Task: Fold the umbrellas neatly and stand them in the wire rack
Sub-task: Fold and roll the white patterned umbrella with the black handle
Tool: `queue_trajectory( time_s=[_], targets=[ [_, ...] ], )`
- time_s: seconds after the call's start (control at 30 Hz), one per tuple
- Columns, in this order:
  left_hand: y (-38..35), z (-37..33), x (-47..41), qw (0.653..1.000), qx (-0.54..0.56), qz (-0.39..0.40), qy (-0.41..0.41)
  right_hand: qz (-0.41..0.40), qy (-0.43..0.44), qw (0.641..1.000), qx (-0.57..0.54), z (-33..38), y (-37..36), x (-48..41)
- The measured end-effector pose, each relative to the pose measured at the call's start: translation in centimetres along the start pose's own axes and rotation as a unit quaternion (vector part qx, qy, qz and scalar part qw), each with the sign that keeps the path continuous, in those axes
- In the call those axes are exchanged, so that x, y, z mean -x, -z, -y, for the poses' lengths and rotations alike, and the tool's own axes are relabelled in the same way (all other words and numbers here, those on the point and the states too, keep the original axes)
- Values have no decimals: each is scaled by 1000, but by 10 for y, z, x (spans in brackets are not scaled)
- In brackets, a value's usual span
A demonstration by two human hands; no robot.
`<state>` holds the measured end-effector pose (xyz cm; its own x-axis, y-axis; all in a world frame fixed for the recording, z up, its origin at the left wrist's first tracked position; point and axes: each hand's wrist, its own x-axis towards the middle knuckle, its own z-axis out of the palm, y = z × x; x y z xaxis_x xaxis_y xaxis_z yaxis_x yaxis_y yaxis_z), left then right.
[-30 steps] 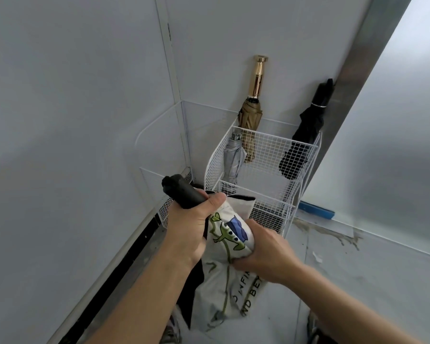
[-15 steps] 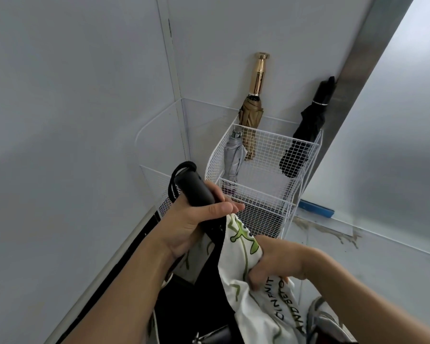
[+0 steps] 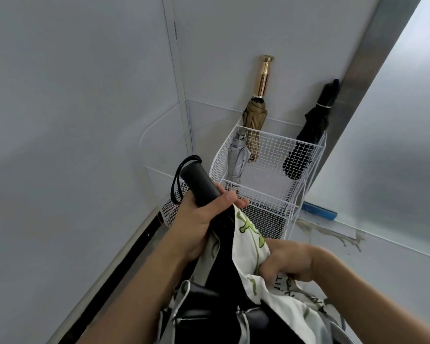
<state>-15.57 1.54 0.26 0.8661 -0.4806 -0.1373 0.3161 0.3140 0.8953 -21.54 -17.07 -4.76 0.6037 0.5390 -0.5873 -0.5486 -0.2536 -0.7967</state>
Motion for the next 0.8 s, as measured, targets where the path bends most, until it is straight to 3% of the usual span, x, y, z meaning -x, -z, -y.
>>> queue_trajectory(
  time_s=[0.07, 0.17, 0.33, 0.37, 0.4, 0.47, 0.57, 0.73, 0.8],
  targets=[
    [-6, 8, -5, 994, -5, -106, -22, -17, 22, 999, -29, -1, -7, -5],
    [5, 12, -14, 976, -58, -205, -40, -126, 90, 987, -36, 2, -3, -9],
    [21, 6, -18, 954, -163, -242, -71, -123, 127, 984, 27, 9, -1, 5],
    [24, 4, -18, 953, -171, -240, -73, -145, 133, 977, 83, 8, -3, 4],
    [26, 3, -18, 953, -177, -236, -72, -221, 130, 951, 173, 6, -4, 0],
    [28, 1, -18, 956, -179, -226, -64, -394, 101, 862, 302, -2, 6, -5],
    [30, -1, -18, 962, -160, -216, -49, -573, 85, 788, 210, -4, 27, 7],
    [35, 0, -19, 956, -127, -261, -48, -694, 97, 696, 158, 4, 28, 26],
    [33, -1, -19, 956, -97, -274, -49, -685, 145, 709, 87, 6, 26, 26]
  ],
)
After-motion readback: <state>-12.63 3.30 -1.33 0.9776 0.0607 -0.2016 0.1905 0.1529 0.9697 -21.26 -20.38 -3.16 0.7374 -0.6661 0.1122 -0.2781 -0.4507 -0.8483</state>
